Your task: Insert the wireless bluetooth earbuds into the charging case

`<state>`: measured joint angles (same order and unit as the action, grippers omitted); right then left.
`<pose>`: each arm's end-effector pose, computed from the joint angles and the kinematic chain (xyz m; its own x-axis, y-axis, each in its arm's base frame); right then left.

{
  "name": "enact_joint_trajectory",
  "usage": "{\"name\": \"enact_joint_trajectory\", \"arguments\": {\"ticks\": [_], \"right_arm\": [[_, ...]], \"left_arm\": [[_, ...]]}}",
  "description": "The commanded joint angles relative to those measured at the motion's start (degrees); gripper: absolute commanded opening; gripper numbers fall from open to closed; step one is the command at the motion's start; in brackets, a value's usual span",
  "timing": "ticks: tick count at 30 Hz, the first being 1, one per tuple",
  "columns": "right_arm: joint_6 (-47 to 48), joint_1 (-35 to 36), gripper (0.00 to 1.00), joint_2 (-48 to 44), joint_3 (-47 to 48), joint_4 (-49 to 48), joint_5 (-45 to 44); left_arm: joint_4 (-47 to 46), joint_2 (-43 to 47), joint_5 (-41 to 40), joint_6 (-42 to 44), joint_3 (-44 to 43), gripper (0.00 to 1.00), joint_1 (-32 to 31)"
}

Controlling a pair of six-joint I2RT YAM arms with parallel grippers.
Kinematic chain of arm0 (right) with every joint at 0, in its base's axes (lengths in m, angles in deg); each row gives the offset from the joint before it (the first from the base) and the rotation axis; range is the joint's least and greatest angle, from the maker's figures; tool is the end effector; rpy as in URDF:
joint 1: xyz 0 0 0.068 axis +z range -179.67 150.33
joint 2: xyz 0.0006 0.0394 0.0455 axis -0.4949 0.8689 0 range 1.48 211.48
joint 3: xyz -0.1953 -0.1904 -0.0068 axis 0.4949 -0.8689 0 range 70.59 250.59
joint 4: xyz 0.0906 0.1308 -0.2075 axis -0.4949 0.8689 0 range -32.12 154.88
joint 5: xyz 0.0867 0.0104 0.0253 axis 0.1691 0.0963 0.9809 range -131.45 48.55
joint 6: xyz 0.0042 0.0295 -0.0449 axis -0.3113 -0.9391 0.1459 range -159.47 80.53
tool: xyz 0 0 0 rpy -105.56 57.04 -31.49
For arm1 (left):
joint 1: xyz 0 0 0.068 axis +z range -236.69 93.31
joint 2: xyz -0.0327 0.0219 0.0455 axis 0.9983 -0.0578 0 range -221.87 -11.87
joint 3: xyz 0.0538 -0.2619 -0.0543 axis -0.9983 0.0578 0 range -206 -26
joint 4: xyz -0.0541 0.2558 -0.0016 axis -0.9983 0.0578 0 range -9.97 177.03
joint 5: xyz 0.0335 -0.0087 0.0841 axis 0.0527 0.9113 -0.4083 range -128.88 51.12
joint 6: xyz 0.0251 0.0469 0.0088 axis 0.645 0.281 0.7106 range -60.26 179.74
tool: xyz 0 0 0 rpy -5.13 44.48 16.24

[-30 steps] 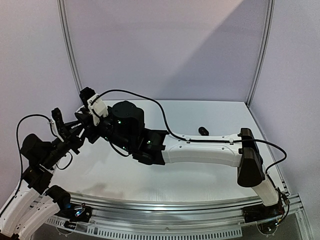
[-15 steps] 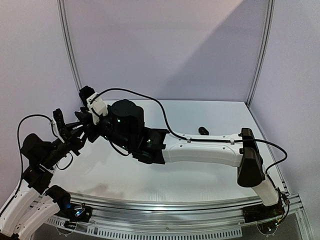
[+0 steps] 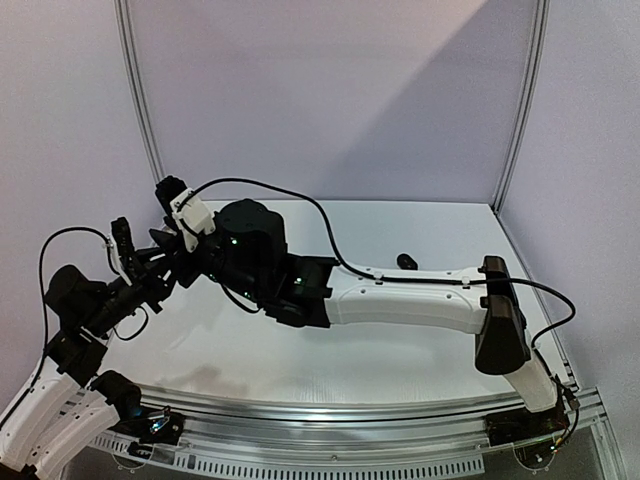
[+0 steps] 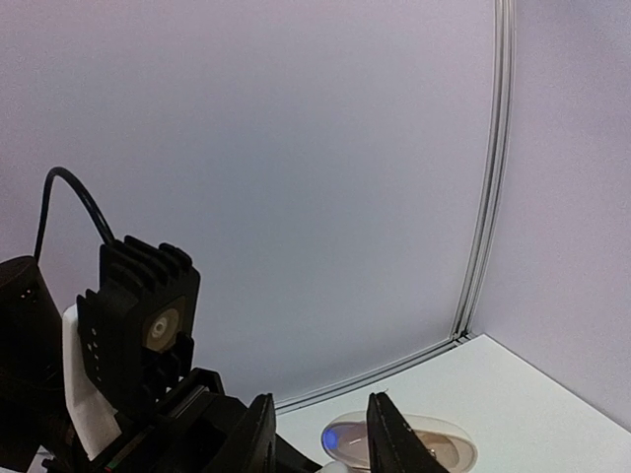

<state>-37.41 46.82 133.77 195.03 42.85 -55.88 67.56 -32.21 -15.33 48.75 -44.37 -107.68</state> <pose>0.1385 0.5388 0.3484 0.0610 0.1047 -0.9926 -0.8822 0.4708 -0.0045 0.1109 -0.0579 0.2763 0.0347 -0.2003 -0.9791 0.7149 0.6896 -0.1158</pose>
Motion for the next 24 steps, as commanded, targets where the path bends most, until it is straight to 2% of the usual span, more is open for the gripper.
{"name": "enact_joint_trajectory", "arguments": {"ticks": [1, 14, 24], "right_arm": [[1.45, -0.77, 0.33, -3.27, 0.94, 4.22, -1.86], [2.88, -0.81, 0.38, -5.35, 0.9, 4.36, -1.83], [1.47, -0.81, 0.36, -7.82, 2.39, 5.03, 6.36]], "left_arm": [[-2.56, 0.04, 2.84, -1.43, -0.05, 0.0, -0.59], [-2.86, -0.75, 3.72, -1.67, 0.7, 0.0, -0.5], [-3.13, -1.18, 3.08, -1.75, 1.14, 0.0, -0.32]]}}
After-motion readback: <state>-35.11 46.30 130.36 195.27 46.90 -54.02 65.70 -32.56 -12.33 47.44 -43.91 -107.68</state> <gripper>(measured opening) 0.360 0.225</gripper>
